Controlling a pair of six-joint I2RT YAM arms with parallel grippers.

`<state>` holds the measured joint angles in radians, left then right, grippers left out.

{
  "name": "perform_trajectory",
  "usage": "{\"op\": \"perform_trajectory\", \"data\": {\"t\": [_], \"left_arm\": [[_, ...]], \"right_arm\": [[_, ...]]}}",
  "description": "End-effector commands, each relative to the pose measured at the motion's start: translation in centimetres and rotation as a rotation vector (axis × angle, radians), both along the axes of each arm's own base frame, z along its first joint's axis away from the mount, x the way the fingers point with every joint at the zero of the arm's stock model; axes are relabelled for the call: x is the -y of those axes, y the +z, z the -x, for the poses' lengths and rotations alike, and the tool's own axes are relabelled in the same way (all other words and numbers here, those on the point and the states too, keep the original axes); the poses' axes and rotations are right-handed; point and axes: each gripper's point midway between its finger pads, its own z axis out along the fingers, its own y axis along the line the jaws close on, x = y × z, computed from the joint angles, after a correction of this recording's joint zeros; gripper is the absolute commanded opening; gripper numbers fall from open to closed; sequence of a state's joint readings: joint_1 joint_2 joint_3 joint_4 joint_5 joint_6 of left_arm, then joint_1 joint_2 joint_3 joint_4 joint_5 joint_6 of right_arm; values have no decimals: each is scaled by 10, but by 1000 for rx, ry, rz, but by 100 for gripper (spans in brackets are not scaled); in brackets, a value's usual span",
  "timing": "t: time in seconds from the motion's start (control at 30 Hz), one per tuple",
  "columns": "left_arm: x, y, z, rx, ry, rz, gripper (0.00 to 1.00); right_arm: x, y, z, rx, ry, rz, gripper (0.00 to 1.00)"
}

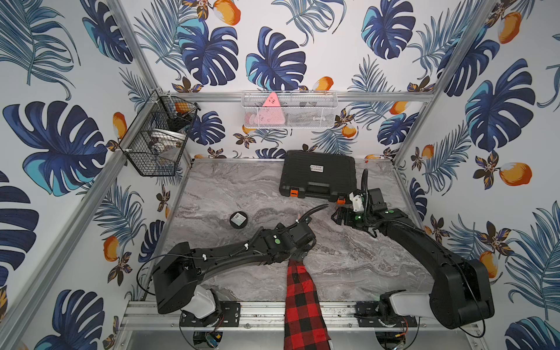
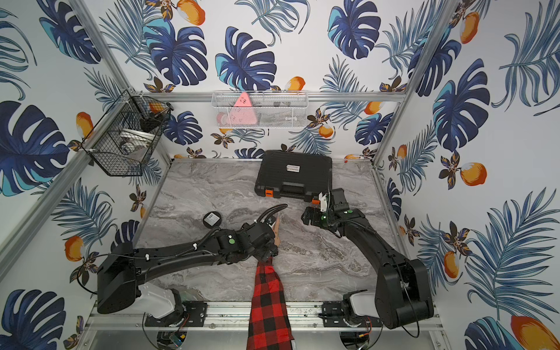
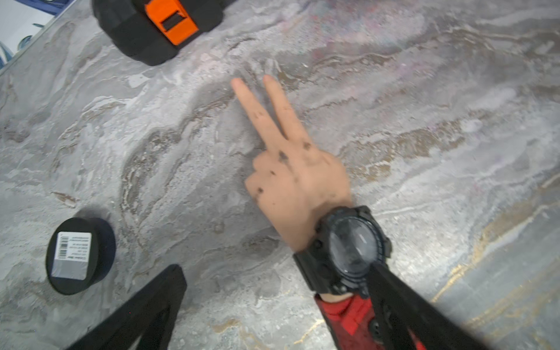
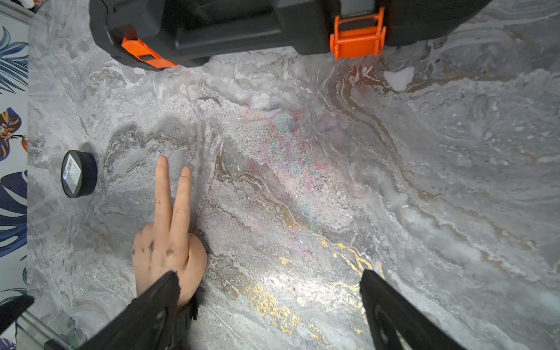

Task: Take off the watch
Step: Adjust the hand at the center of the board.

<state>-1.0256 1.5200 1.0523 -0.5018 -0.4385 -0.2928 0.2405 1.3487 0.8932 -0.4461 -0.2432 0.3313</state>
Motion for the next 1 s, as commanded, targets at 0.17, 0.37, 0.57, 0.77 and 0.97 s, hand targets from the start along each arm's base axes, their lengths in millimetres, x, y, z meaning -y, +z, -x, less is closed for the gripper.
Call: {"op": "perform_trajectory", "data": {"t": [0.17, 0.37, 0.57, 0.77, 0.97], "left_arm": [[-5, 10, 14, -29, -10, -44, 99], [-11, 25, 20, -28, -16, -43, 99], [33, 15, 72, -327, -210, 171, 99], [23, 52, 43, -449, 443, 485, 99], [14, 60, 29, -416, 515, 459, 99]], "right_arm": [[5, 5, 1, 4, -21, 16, 96], [4, 11, 1, 18, -17, 11, 97], [6, 17, 2, 31, -22, 19, 97], [8, 20, 4, 45, -25, 22, 97], [11, 25, 4, 53, -30, 37, 97]]}}
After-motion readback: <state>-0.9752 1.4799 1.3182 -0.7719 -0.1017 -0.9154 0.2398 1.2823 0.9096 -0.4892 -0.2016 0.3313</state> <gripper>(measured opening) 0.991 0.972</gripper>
